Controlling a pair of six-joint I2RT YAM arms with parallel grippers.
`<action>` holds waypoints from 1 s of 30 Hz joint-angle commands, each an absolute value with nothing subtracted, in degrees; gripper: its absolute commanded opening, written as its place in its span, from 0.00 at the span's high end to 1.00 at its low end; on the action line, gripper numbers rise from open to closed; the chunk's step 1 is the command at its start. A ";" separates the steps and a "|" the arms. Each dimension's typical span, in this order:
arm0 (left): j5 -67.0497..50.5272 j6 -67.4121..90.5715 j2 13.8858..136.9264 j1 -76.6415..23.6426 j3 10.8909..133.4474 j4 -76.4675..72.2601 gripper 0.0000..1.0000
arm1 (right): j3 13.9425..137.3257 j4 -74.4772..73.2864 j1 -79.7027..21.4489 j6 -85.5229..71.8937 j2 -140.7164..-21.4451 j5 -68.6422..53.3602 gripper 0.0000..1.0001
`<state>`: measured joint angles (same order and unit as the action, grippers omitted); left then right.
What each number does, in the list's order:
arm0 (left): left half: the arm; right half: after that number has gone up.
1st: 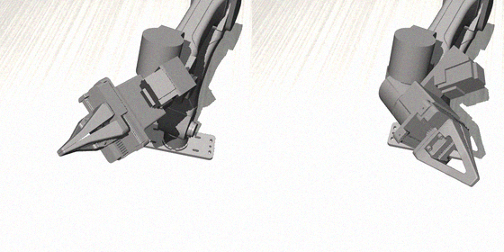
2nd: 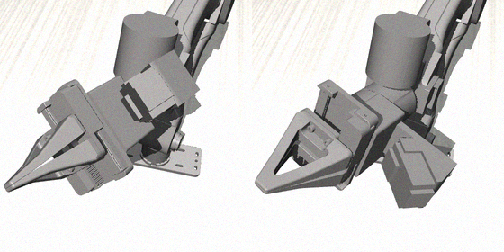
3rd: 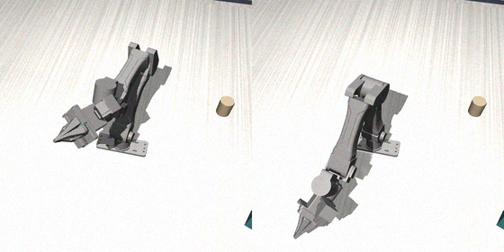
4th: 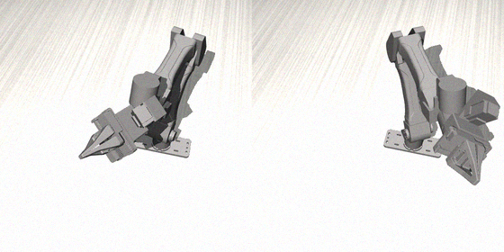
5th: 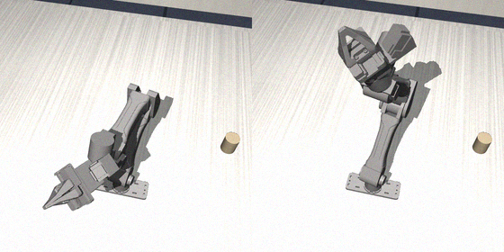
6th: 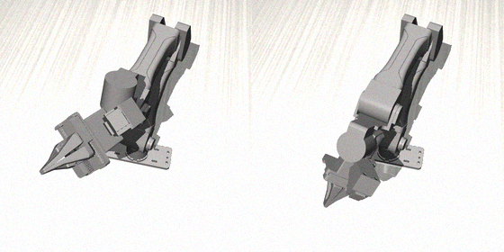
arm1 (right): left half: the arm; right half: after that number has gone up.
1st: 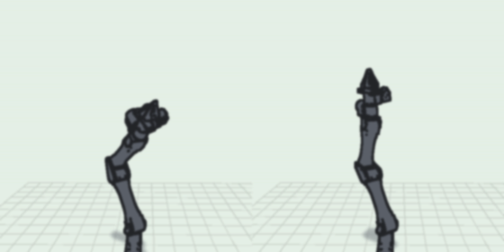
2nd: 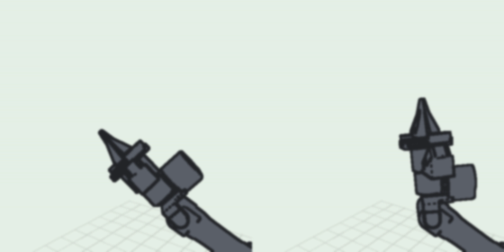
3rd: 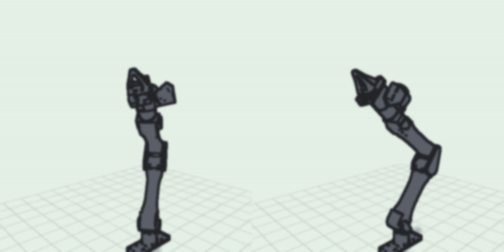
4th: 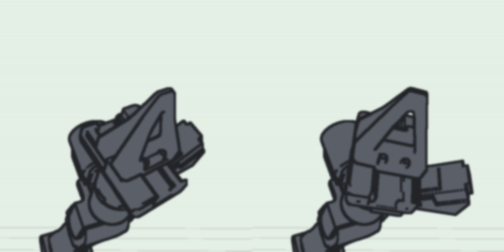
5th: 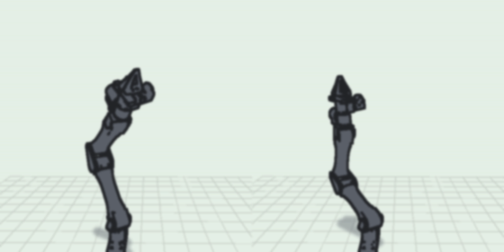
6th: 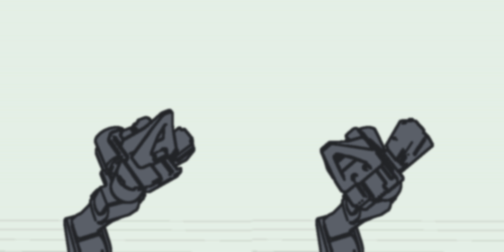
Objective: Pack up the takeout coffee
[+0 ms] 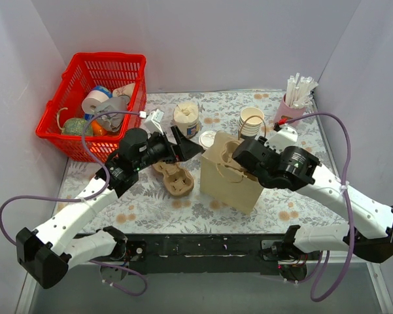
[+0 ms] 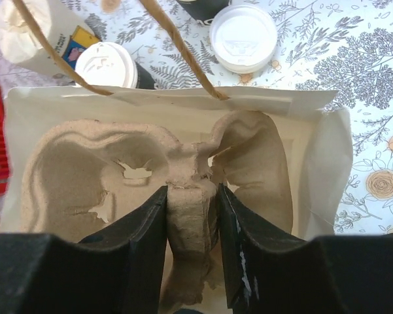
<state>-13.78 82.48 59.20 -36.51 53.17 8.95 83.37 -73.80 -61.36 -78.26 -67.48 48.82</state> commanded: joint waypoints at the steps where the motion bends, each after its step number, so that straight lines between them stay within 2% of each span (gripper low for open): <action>1: -20.73 77.88 59.59 -36.56 53.61 6.77 0.02 | 82.00 -72.25 -59.59 -80.69 -68.20 49.22 0.57; 14: -27.16 73.65 64.51 -36.91 54.75 4.75 0.03 | 82.62 -74.53 -57.22 -80.77 -74.26 48.16 0.55; 30: -27.86 72.60 66.97 -38.14 55.55 4.31 0.03 | 78.14 -71.82 -55.72 -76.82 -81.91 44.30 0.52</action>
